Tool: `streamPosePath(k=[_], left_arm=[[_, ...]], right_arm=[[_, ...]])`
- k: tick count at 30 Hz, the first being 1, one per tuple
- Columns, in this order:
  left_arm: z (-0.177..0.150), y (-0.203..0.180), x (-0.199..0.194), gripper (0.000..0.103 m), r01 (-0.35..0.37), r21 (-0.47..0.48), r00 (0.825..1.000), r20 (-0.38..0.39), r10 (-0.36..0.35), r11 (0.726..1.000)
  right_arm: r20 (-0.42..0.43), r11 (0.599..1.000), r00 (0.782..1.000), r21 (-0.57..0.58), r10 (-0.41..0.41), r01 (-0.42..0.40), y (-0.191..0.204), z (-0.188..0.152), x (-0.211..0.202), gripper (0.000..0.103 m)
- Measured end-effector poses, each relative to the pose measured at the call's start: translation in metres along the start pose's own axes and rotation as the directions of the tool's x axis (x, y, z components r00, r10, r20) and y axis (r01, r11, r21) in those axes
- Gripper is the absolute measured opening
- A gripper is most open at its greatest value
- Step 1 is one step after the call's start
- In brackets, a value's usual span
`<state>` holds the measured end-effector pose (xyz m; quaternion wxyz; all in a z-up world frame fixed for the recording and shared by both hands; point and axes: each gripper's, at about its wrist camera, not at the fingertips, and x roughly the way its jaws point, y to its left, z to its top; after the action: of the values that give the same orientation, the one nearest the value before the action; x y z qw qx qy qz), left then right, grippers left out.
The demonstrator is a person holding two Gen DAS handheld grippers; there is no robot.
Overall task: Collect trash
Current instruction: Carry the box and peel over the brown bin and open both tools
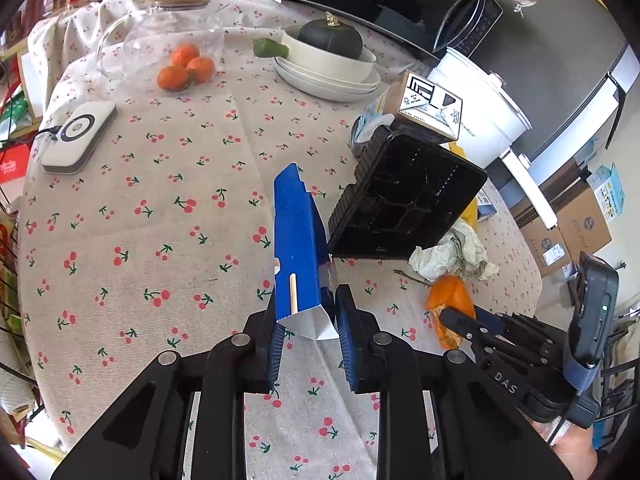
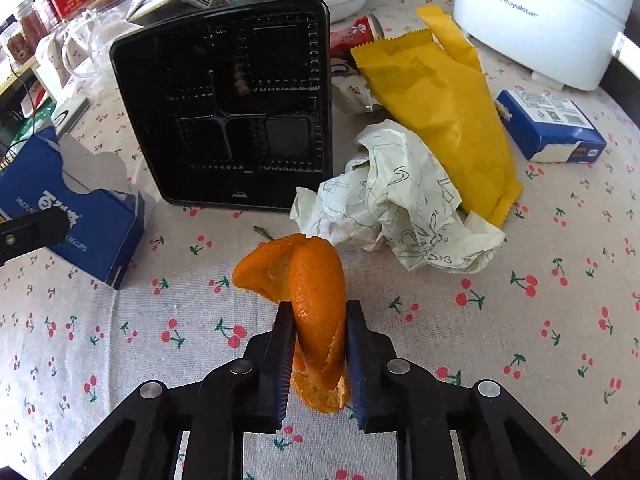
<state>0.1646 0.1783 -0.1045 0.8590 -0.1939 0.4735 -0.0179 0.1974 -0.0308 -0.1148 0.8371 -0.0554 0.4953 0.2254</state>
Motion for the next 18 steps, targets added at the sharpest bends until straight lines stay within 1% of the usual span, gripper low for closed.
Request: streamPosePath(k=[2, 4, 9, 13, 18], left_arm=[[0.001, -0.002, 0.001, 0.025, -0.001, -0.002, 1.0, 0.007, 0.001, 1.0], [0.002, -0.005, -0.001, 0.02, 0.0, 0.006, 1.0, 0.015, -0.001, 1.0], [0.002, -0.019, -0.007, 0.018, 0.023, 0.041, 0.999, 0.026, -0.025, 0.999], [-0.001, -0.031, -0.011, 0.018, 0.04, 0.068, 0.999, 0.029, -0.042, 0.997], [-0.007, -0.051, -0.015, 0.018, 0.067, 0.105, 0.997, 0.023, -0.07, 0.992]], right_arm=[[0.003, 1.0, 1.0, -0.004, 0.014, -0.014, -0.003, -0.001, -0.008, 0.02], [0.008, 0.999, 0.999, -0.001, 0.032, -0.032, -0.006, -0.002, -0.016, 0.02], [0.036, 0.998, 0.998, 0.008, 0.06, -0.06, -0.018, -0.003, -0.037, 0.019], [0.057, 0.998, 0.997, 0.016, 0.059, -0.06, -0.027, -0.008, -0.055, 0.019], [0.069, 0.998, 0.997, 0.046, 0.046, -0.049, -0.047, -0.016, -0.075, 0.019]])
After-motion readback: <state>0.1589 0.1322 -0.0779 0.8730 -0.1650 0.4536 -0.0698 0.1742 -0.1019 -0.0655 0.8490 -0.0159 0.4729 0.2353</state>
